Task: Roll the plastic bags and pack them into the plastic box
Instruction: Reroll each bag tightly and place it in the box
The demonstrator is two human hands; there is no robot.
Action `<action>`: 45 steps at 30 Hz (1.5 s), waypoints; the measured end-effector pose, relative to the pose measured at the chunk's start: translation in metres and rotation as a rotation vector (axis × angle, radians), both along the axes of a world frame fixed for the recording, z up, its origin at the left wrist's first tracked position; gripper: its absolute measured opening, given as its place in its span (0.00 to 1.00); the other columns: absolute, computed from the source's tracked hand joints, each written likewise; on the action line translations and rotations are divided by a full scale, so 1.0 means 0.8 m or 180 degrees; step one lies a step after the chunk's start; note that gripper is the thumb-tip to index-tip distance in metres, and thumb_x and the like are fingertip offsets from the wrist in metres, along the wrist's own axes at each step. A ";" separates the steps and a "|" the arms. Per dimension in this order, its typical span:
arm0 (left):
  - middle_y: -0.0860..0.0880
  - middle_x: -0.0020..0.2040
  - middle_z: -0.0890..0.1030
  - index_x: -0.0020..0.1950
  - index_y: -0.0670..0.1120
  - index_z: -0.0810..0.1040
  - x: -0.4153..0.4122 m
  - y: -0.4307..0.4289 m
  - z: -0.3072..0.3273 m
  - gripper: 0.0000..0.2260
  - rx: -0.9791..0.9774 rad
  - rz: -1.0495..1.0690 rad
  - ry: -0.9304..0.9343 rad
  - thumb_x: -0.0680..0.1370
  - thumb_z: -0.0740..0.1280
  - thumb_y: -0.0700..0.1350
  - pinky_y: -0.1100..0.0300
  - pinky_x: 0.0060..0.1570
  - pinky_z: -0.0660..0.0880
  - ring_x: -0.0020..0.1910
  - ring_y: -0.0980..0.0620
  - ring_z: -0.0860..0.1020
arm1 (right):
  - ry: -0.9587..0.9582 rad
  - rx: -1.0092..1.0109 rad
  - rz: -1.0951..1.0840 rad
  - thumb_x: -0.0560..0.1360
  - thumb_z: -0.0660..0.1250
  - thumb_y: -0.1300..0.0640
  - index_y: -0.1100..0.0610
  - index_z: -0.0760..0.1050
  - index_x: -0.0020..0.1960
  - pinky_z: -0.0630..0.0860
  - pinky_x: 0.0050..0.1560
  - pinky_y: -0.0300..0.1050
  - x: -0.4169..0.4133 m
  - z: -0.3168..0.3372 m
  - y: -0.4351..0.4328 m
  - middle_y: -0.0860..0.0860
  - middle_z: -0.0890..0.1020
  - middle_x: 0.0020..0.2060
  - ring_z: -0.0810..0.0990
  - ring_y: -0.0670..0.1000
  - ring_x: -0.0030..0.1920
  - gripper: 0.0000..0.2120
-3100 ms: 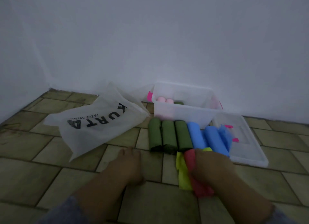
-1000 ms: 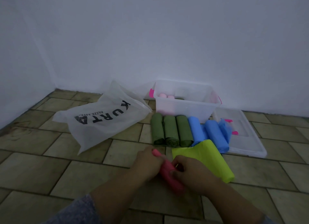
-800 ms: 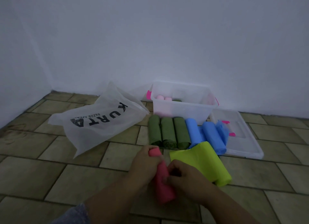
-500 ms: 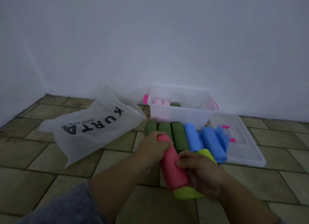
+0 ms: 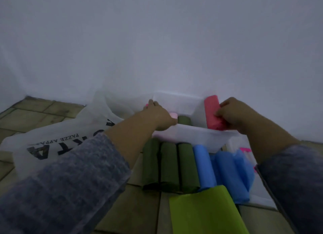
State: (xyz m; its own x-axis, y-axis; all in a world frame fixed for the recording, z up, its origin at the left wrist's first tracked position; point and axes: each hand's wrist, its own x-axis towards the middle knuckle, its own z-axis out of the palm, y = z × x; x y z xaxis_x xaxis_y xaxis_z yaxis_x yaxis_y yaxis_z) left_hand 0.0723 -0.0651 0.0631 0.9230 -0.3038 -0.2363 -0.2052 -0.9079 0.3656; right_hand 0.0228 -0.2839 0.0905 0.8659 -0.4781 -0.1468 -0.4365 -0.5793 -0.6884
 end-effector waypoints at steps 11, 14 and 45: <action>0.43 0.77 0.36 0.75 0.38 0.36 -0.003 0.009 -0.014 0.46 -0.0236 -0.0031 -0.0024 0.76 0.58 0.65 0.53 0.73 0.44 0.77 0.45 0.42 | 0.1758 -0.1667 0.1424 0.76 0.62 0.56 0.58 0.76 0.54 0.70 0.56 0.50 0.060 -0.045 0.026 0.59 0.76 0.57 0.75 0.57 0.54 0.10; 0.44 0.77 0.36 0.76 0.38 0.36 -0.003 0.009 -0.015 0.47 -0.0256 0.0027 0.0007 0.75 0.59 0.65 0.53 0.73 0.45 0.77 0.45 0.42 | 0.1835 -0.1482 0.1596 0.73 0.65 0.54 0.58 0.77 0.57 0.74 0.57 0.53 0.065 -0.046 0.014 0.57 0.78 0.56 0.77 0.58 0.54 0.14; 0.45 0.78 0.39 0.77 0.46 0.42 -0.217 0.149 -0.151 0.47 0.0914 0.0102 0.0562 0.69 0.63 0.64 0.39 0.69 0.56 0.75 0.38 0.43 | 0.1482 -0.0868 0.0256 0.70 0.68 0.50 0.55 0.67 0.48 0.64 0.29 0.40 -0.254 -0.107 0.066 0.49 0.71 0.38 0.71 0.45 0.36 0.14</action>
